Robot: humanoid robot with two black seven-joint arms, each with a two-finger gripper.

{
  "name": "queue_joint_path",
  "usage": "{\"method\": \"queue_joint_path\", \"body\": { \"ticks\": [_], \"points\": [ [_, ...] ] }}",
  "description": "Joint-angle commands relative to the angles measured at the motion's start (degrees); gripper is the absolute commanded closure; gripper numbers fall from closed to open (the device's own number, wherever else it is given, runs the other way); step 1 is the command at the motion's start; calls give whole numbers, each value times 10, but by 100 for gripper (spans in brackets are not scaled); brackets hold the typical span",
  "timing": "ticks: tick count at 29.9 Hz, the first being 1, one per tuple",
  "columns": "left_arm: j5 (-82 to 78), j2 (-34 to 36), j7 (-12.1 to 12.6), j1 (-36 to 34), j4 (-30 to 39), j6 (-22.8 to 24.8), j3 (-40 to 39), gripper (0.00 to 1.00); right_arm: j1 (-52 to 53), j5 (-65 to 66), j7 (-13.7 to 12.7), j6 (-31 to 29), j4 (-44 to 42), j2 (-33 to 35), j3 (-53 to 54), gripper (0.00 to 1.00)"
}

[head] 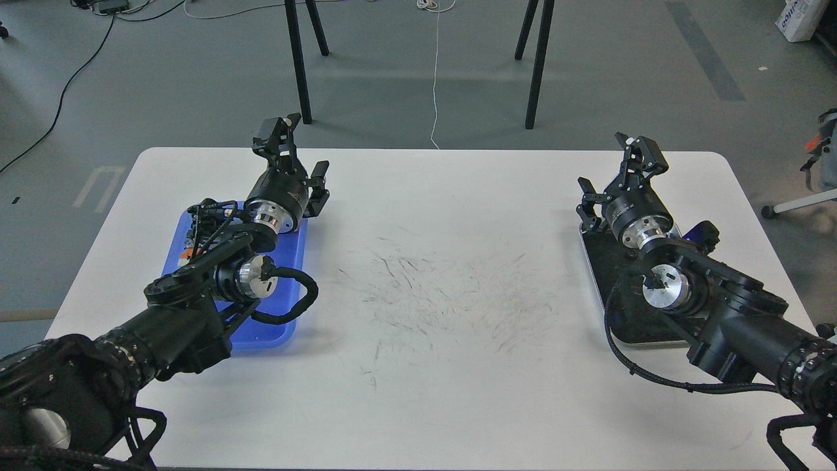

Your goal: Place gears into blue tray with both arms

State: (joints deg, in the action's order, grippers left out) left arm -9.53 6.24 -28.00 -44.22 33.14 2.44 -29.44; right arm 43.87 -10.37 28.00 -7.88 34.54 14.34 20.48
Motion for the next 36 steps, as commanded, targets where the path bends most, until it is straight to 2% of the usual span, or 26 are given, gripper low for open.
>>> {"method": "queue_joint_path", "body": {
  "ticks": [1, 36],
  "points": [
    [0, 0, 0, -2, 0, 0, 0, 0, 0, 0, 0, 5, 0, -2, 2, 1],
    [-3, 2, 0, 7, 0, 20, 3, 0, 32, -1, 0, 6, 3, 1, 7, 1]
  ]
}}
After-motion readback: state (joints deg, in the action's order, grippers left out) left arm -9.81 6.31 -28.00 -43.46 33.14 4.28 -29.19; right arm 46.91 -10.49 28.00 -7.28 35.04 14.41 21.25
